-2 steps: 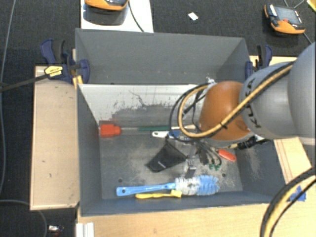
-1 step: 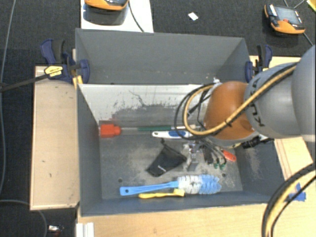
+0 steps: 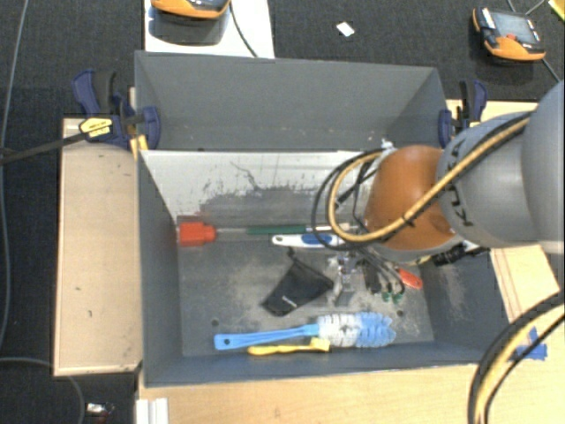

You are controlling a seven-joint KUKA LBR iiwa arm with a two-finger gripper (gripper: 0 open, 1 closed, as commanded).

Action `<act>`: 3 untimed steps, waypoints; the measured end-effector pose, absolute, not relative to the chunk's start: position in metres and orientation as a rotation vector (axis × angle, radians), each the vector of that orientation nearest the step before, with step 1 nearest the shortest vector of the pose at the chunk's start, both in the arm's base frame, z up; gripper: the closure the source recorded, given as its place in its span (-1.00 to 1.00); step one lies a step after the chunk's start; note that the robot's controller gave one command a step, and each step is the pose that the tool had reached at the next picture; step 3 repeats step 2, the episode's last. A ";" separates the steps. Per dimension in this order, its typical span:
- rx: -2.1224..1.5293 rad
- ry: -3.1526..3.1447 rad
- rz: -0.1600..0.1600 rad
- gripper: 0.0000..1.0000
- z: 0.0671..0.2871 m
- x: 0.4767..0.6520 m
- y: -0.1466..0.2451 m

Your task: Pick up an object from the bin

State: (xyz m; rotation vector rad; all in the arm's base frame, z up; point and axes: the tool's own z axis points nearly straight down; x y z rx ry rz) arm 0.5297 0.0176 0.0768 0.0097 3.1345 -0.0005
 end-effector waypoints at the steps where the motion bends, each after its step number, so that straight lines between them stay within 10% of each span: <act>1: -0.214 3.130 -0.001 1.00 0.159 0.505 0.021; 2: -0.005 3.137 0.000 1.00 0.084 0.527 0.035; 3: -0.005 3.137 0.000 1.00 0.084 0.527 0.035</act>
Offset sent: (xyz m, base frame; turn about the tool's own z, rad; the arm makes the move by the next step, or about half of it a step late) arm -0.0026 0.0175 0.0087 -0.0108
